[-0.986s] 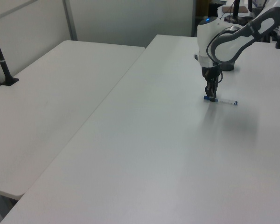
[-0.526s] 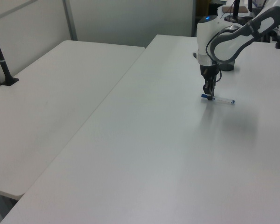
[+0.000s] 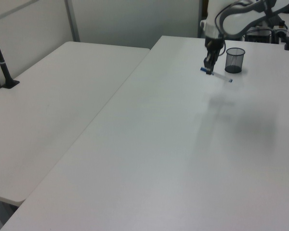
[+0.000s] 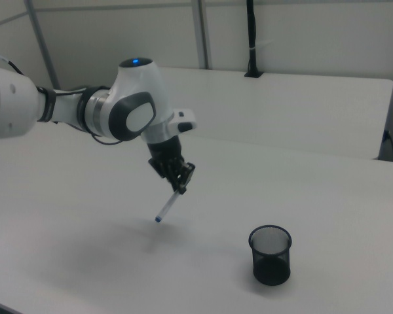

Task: Insert the marker
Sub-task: 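Lift the marker and carry it above the black mesh pen cup, then lower the marker into the pen cup and open the gripper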

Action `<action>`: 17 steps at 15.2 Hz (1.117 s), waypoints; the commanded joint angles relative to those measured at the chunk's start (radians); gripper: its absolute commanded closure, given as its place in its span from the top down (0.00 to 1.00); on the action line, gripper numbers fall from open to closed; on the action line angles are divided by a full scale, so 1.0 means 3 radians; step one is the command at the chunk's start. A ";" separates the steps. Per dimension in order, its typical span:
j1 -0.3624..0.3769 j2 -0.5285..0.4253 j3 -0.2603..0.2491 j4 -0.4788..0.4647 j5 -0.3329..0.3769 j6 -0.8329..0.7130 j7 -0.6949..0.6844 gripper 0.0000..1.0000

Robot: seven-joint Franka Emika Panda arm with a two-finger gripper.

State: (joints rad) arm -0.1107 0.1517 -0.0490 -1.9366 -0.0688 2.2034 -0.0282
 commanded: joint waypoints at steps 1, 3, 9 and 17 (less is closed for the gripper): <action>-0.0249 -0.0234 -0.0005 -0.0090 -0.0031 0.0207 0.0043 0.12; -0.0367 -0.0255 -0.0036 -0.0085 -0.0042 0.0391 0.0043 0.12; -0.0388 -0.0255 -0.0490 -0.0090 -0.0057 0.1102 -0.0008 0.11; -0.0587 -0.0127 -0.0660 -0.0187 -0.0057 0.1654 -0.0156 0.11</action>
State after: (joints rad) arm -0.2642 0.1018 -0.2434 -1.9575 -0.0699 2.6219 -0.0588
